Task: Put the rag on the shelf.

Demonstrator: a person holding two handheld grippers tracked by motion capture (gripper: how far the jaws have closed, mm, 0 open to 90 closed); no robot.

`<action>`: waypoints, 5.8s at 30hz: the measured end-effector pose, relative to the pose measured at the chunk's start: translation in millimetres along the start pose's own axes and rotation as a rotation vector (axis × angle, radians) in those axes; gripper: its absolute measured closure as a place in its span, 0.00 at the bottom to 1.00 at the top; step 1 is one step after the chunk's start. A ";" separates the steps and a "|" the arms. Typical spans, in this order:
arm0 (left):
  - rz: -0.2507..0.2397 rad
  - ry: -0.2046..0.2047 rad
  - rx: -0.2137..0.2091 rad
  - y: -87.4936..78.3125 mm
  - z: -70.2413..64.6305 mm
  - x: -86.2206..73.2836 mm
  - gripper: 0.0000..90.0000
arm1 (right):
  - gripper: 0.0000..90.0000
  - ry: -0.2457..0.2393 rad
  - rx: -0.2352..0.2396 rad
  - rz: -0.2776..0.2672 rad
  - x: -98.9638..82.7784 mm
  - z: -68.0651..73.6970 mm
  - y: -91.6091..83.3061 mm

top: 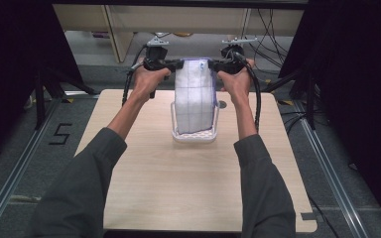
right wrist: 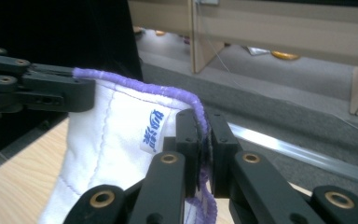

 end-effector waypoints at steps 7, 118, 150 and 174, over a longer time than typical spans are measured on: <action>0.052 -0.025 0.025 13.8 9.9 -21.7 0.94 | 0.95 0.032 -0.025 0.054 -18.7 -3.8 19.8; 0.171 -0.067 -0.234 -126.4 -118.1 -206.8 0.30 | 0.43 -0.053 0.144 0.060 -161.2 58.1 -99.8; 0.205 -0.057 -0.227 -130.7 -131.3 -243.2 0.28 | 0.42 -0.065 0.185 0.117 -210.6 70.3 -110.6; 0.258 -0.064 -0.211 -145.1 -137.4 -297.0 0.27 | 0.38 -0.061 0.239 0.197 -276.0 87.4 -118.2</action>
Point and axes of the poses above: each handheld gripper's, and its own axes: y roughly forward along the jaws, x roughly out of its top, z roughly to its left, the point moved 10 cm from there along y, roughly forward along the jaws, and after that the axes turned 11 degrees about -x, right-handed, at the moved point
